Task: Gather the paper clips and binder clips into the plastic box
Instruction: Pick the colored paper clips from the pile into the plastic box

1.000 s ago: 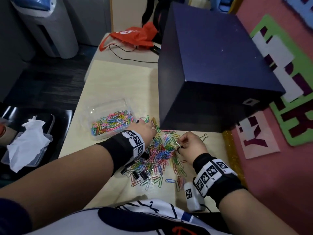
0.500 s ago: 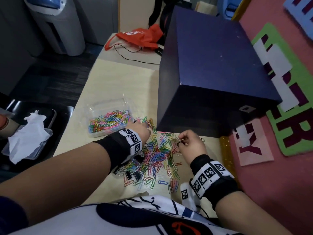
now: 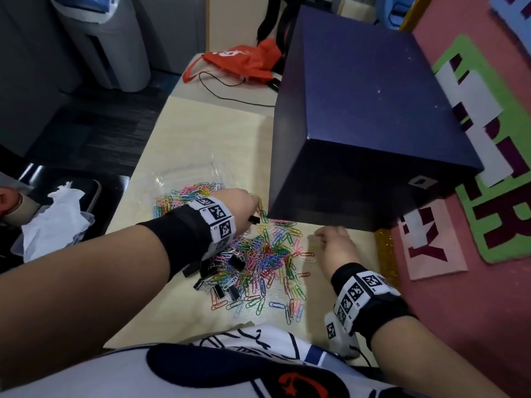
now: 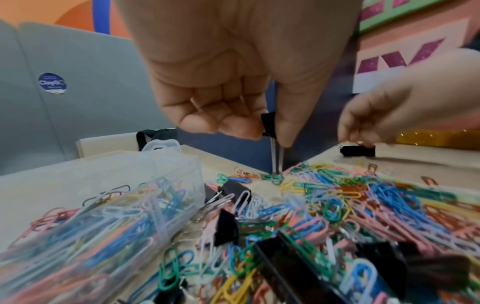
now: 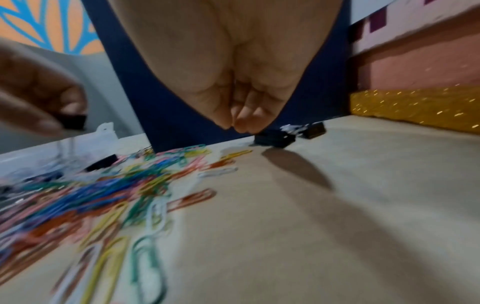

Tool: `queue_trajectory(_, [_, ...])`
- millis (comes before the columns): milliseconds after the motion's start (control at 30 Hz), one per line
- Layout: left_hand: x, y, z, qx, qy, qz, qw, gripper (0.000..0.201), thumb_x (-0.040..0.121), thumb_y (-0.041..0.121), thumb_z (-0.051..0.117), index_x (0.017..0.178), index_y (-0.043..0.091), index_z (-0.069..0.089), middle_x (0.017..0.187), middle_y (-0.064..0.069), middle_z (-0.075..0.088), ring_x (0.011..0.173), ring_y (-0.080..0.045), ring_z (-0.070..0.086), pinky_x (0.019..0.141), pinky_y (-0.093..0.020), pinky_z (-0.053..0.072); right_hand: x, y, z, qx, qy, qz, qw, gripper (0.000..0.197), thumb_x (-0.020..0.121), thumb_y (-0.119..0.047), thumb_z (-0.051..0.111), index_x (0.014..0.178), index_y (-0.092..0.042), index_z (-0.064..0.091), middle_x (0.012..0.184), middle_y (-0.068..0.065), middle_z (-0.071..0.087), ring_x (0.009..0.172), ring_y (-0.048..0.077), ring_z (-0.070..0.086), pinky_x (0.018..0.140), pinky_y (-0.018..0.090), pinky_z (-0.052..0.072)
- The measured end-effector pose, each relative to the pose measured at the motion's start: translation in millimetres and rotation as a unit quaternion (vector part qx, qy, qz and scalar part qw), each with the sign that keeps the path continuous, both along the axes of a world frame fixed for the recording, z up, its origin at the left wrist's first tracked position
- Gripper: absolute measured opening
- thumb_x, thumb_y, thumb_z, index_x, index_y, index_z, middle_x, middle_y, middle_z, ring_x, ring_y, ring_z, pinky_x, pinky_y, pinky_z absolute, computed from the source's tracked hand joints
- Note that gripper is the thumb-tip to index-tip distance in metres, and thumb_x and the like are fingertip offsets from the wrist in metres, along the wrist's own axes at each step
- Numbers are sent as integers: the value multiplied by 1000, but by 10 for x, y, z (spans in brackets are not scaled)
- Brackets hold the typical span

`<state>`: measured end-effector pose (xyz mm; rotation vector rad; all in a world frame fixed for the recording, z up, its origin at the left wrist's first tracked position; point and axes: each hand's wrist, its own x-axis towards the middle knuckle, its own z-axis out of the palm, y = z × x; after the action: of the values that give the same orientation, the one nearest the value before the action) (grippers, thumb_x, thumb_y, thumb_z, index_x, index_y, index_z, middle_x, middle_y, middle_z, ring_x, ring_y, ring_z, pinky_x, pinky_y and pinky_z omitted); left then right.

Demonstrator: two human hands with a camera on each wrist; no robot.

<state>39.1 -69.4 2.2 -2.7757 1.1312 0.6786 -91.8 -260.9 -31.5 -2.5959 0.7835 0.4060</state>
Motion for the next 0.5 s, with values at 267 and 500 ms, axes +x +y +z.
queue_trajectory(267, [0,125,-40,-98,-1,72,993,14,87,9,52,93,16,42,80,-6,59,75,-27,56,65,-36,49,150,369,-87,52,53,98,992,42,92,-6,41,129,-23,52,130,2,43,118,22,51,103,31,41])
queue_trajectory(500, [-57,260,-62,-148,-5,102,984,20,94,22,53,112,15,45,86,-9,63,81,-31,61,65,-35,48,271,373,-117,16,41,195,980,64,89,-5,42,148,-21,25,154,0,22,138,24,25,114,32,23])
